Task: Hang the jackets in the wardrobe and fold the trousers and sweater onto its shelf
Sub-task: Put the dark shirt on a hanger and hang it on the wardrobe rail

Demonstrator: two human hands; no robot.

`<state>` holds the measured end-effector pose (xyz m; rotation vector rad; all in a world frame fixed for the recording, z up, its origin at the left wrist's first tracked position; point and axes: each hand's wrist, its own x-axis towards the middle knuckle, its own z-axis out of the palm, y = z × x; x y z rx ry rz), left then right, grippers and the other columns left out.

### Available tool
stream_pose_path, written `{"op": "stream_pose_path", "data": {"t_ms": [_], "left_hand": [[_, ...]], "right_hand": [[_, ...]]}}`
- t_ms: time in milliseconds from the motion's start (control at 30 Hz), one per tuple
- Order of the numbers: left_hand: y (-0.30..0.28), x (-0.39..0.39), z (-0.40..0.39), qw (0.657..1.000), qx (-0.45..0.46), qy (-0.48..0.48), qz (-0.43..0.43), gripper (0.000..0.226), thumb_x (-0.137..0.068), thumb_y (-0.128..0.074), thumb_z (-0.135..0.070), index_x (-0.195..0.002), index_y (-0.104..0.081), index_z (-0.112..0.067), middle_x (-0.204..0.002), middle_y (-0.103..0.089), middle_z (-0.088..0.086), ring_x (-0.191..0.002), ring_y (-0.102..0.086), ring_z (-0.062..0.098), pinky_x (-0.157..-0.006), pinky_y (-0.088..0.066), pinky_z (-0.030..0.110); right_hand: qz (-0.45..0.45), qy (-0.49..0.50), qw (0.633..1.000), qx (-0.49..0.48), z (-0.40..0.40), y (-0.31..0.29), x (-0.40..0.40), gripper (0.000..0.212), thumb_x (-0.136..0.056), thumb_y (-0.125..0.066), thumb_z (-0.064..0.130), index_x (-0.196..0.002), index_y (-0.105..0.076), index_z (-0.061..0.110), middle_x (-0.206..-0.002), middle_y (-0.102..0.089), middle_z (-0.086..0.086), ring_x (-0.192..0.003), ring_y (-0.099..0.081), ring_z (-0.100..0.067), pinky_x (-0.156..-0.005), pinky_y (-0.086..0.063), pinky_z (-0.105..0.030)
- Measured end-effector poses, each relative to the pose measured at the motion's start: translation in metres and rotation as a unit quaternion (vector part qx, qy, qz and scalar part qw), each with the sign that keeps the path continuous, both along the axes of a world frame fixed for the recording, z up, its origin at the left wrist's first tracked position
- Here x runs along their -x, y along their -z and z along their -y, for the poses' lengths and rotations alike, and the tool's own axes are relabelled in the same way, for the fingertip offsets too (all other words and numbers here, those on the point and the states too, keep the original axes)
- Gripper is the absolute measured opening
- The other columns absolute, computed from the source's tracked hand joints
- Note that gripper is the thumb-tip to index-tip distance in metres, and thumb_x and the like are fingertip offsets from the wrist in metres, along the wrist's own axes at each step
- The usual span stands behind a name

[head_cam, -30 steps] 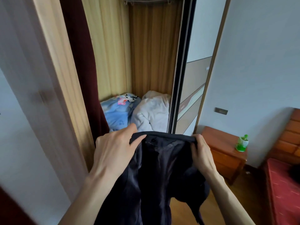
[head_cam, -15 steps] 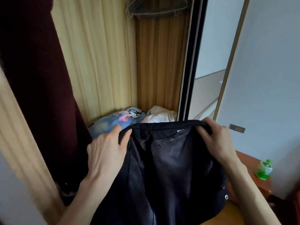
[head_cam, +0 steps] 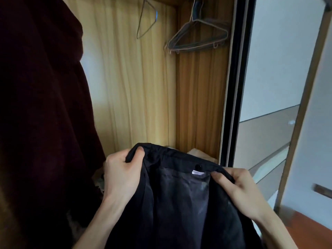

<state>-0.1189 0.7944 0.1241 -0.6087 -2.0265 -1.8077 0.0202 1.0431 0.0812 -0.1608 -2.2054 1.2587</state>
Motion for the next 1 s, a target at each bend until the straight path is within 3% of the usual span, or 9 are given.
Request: {"op": "stream_pose_path", "data": {"t_ms": [67, 167, 300, 367, 433, 633, 767, 867, 1000], "left_hand": [[-0.003, 0.002, -0.007, 0.999, -0.028, -0.004, 0.029, 0.056, -0.097, -0.066, -0.029, -0.063, -0.037, 0.005, -0.056, -0.035, 0.006, -0.054, -0.035, 0.021, -0.055, -0.030, 0.036], [-0.011, 0.008, -0.012, 0.998, -0.045, -0.018, 0.030, 0.058, -0.094, -0.067, -0.030, -0.051, -0.029, -0.018, -0.052, -0.030, -0.001, -0.048, -0.033, 0.015, -0.051, -0.028, 0.031], [-0.041, 0.026, -0.014, 0.999, -0.043, 0.000, 0.021, 0.058, -0.095, -0.069, -0.026, -0.049, -0.034, -0.021, -0.053, -0.033, 0.000, -0.050, -0.036, 0.014, -0.050, -0.030, 0.027], [-0.064, 0.037, -0.013, 0.998, -0.055, 0.012, 0.020, 0.053, -0.096, -0.069, -0.029, -0.054, -0.045, -0.007, -0.057, -0.041, 0.005, -0.054, -0.043, 0.018, -0.054, -0.035, 0.028], [-0.088, 0.047, -0.014, 0.996, -0.078, 0.024, 0.028, 0.050, -0.097, -0.067, -0.035, -0.069, -0.059, 0.005, -0.065, -0.055, 0.008, -0.061, -0.055, 0.021, -0.061, -0.044, 0.033], [-0.145, 0.067, -0.018, 0.988, -0.149, 0.025, -0.010, 0.046, -0.098, -0.065, -0.037, -0.075, -0.064, 0.002, -0.070, -0.061, 0.008, -0.066, -0.061, 0.020, -0.060, -0.050, 0.032], [-0.181, 0.081, -0.024, 0.985, -0.169, 0.021, -0.042, 0.043, -0.088, -0.064, -0.044, -0.065, -0.052, -0.010, -0.068, -0.047, 0.005, -0.065, -0.047, 0.020, -0.059, -0.039, 0.036], [-0.208, 0.098, -0.028, 0.982, -0.178, -0.007, -0.063, 0.051, -0.077, -0.061, -0.050, -0.071, -0.046, -0.002, -0.070, -0.041, 0.002, -0.066, -0.039, 0.020, -0.062, -0.032, 0.039], [-0.239, 0.121, -0.026, 0.980, -0.172, -0.044, -0.089, 0.045, -0.075, -0.057, -0.050, -0.067, -0.042, -0.009, -0.065, -0.037, 0.002, -0.062, -0.038, 0.019, -0.061, -0.033, 0.039]], "right_hand": [[-0.003, -0.016, 1.000, -0.001, -0.009, -0.002, 0.009, 0.036, -0.098, -0.067, 0.032, -0.068, -0.063, 0.013, -0.057, -0.044, 0.011, -0.056, -0.039, -0.005, -0.051, -0.030, -0.025], [-0.005, -0.023, 1.000, 0.007, -0.013, -0.002, 0.038, 0.035, -0.094, -0.073, 0.013, -0.063, -0.076, 0.028, -0.053, -0.056, 0.007, -0.051, -0.048, 0.001, -0.052, -0.034, -0.018], [-0.101, 0.043, 0.992, 0.069, 0.000, -0.019, 0.086, 0.051, -0.086, -0.064, -0.027, -0.058, -0.072, 0.015, -0.057, -0.066, -0.008, -0.056, -0.061, -0.007, -0.078, -0.046, -0.030], [-0.096, -0.020, 0.995, -0.005, -0.003, -0.043, 0.097, 0.027, -0.097, -0.070, 0.007, -0.077, -0.076, 0.023, -0.072, -0.071, -0.006, -0.072, -0.069, -0.008, -0.081, -0.051, -0.024], [-0.070, -0.083, 0.994, -0.033, -0.011, -0.062, 0.106, 0.012, -0.091, -0.070, 0.041, -0.085, -0.074, 0.032, -0.071, -0.070, -0.001, -0.070, -0.068, -0.006, -0.073, -0.050, -0.021], [-0.126, -0.094, 0.984, -0.080, -0.009, -0.114, 0.148, 0.016, -0.097, -0.068, 0.038, -0.092, -0.067, 0.023, -0.074, -0.064, -0.008, -0.067, -0.061, -0.013, -0.064, -0.044, -0.026], [-0.160, -0.103, 0.978, -0.089, -0.008, -0.155, 0.169, 0.023, -0.098, -0.063, 0.042, -0.091, -0.069, 0.021, -0.079, -0.067, -0.008, -0.073, -0.063, -0.023, -0.073, -0.052, -0.040], [-0.193, -0.104, 0.970, -0.100, -0.009, -0.185, 0.185, 0.019, -0.101, -0.062, 0.039, -0.087, -0.068, 0.028, -0.076, -0.066, -0.001, -0.069, -0.057, -0.007, -0.067, -0.048, -0.031], [-0.223, -0.078, 0.960, -0.148, -0.006, -0.218, 0.208, 0.024, -0.099, -0.065, 0.044, -0.077, -0.061, 0.037, -0.064, -0.059, 0.004, -0.059, -0.046, -0.007, -0.055, -0.039, -0.023]]}}
